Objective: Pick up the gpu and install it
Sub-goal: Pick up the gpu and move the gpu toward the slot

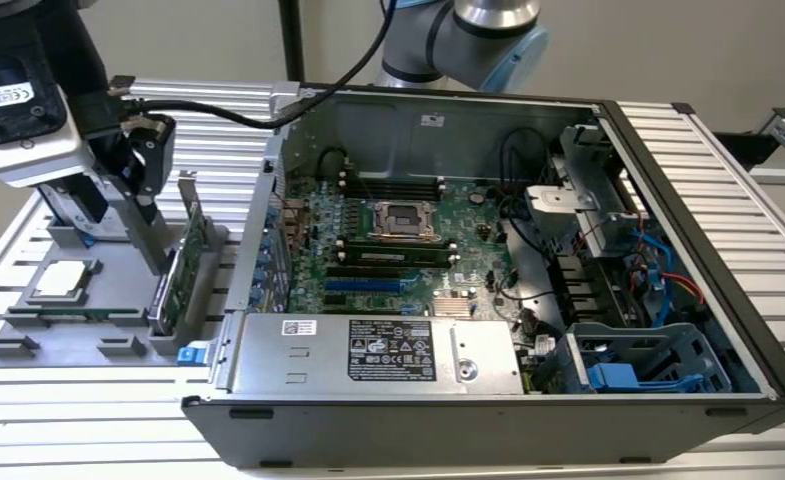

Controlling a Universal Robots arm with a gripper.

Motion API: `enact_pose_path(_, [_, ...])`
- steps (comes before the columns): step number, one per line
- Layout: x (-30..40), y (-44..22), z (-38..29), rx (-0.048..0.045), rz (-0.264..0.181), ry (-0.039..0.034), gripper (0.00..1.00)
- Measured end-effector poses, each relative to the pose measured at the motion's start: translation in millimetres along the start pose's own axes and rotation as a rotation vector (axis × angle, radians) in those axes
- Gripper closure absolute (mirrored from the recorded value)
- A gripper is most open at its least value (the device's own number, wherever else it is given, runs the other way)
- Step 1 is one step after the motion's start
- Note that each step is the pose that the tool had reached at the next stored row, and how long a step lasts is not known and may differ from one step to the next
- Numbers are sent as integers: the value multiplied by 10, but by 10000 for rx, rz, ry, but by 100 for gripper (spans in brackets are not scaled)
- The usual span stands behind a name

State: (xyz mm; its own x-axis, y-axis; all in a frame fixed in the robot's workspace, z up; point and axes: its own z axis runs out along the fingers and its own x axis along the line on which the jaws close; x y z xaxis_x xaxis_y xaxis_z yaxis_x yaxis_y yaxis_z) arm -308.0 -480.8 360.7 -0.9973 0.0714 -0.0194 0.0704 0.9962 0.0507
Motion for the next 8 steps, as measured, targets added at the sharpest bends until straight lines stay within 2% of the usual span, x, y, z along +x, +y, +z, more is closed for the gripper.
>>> enact_pose_path(8, [2,11,99,0,0,1,0])
